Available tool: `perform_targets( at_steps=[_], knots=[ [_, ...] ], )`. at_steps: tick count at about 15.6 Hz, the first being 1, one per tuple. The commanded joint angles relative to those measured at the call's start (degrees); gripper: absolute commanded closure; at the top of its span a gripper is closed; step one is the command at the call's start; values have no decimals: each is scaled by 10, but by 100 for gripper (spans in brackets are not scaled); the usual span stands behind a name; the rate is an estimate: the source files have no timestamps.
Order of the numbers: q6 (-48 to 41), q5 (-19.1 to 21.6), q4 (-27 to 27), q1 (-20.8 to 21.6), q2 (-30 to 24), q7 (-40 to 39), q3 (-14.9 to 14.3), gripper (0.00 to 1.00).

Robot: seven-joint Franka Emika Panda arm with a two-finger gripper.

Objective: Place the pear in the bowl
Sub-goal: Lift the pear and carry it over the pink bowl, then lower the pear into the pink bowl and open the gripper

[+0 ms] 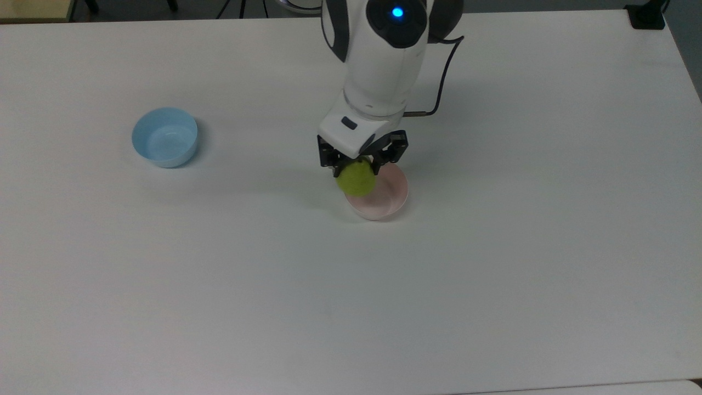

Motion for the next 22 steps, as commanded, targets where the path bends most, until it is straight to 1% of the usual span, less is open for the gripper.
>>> perform_targets(
  at_steps=[1, 4, 6, 9, 10, 11, 12, 14, 15, 18, 22],
  knots=[
    [18, 16, -9, 22, 2, 18, -2, 54],
    [65, 25, -10, 26, 17, 35, -2, 54],
    [72, 24, -10, 27, 30, 37, -1, 54],
    [76, 24, -11, 25, 33, 31, -2, 54],
    [76, 24, -12, 25, 34, 31, -1, 52],
    [76, 24, -13, 25, 36, 30, -2, 45],
    [76, 24, -13, 25, 41, 31, -2, 31],
    [76, 24, -13, 25, 41, 35, -2, 7],
    [75, 24, -12, 25, 40, 36, -2, 0],
    [69, 24, -10, 24, 32, 35, -2, 0],
    [29, 23, -9, 18, -15, 27, -5, 0]
  ],
)
